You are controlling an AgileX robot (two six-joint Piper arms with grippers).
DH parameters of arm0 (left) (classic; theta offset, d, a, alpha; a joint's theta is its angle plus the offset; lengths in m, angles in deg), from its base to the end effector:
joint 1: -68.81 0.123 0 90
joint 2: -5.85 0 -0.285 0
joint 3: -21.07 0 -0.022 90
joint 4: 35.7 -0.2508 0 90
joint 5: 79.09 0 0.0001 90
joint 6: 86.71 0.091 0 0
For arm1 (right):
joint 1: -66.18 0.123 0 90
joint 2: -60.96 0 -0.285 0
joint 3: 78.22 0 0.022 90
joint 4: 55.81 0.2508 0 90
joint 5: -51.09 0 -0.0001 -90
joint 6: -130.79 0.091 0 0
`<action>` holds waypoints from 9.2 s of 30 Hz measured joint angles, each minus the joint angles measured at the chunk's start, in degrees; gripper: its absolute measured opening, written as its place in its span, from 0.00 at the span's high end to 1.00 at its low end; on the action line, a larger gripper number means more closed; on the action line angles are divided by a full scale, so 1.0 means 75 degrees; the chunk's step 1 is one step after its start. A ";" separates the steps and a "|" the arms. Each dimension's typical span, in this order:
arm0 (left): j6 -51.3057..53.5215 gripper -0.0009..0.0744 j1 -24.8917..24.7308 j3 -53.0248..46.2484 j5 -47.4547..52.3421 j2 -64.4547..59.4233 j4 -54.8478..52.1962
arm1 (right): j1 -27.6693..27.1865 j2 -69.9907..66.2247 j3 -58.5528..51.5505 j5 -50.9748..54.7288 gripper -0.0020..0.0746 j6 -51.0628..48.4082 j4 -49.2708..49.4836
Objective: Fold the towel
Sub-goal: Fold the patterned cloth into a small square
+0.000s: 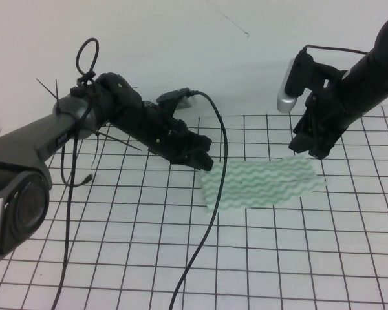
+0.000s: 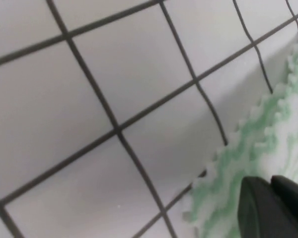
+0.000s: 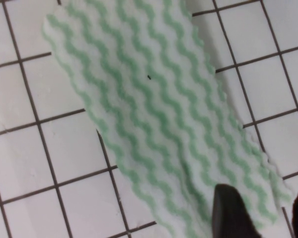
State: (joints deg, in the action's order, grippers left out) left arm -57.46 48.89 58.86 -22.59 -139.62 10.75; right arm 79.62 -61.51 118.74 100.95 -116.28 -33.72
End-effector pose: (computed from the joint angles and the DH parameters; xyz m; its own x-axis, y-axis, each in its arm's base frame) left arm 0.4629 -0.2263 0.1643 -0.8518 0.2955 -0.4326 0.5089 0.6629 -0.5492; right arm 0.4216 0.1277 0.2397 -0.2533 -0.8408 -0.4783 -0.9006 0.3855 -0.2006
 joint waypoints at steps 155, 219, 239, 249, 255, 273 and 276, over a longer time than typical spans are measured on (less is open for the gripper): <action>0.1129 0.99 -0.0744 -0.6338 -0.2986 0.6697 -0.0442 | 0.1689 -0.2553 0.2006 0.0726 0.59 0.5539 -0.2071; 0.1114 0.99 -0.0744 -0.6338 -0.2956 0.6697 -0.0427 | 0.1971 -0.3128 0.3816 0.2181 0.94 0.6676 -0.2809; 0.1130 0.99 -0.0744 -0.6338 -0.2877 0.6697 -0.0427 | 0.1971 -0.3128 0.3896 0.2458 0.72 0.6605 -0.2945; 0.1130 0.99 -0.0744 -0.6338 -0.2871 0.6697 -0.0427 | 0.1971 -0.2870 0.3906 0.2652 0.66 0.6675 -0.2887; 0.1130 0.99 -0.0744 -0.6338 -0.2871 0.6697 -0.0427 | 0.1971 -0.2895 0.3906 0.2664 0.56 0.6640 -0.2626; 0.1114 0.99 -0.0717 -0.6338 -0.2521 0.6872 -0.0442 | 0.1584 -0.1380 0.3892 0.2696 0.70 0.6099 -0.2647; 0.1114 0.99 -0.0667 -0.6338 -0.2435 0.7074 -0.0594 | 0.1322 -0.0551 0.3892 0.2713 0.88 0.6184 -0.2647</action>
State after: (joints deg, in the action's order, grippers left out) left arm -49.10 43.88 11.33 -40.85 -86.56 6.29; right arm 89.54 -65.65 147.93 121.30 -69.91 -53.58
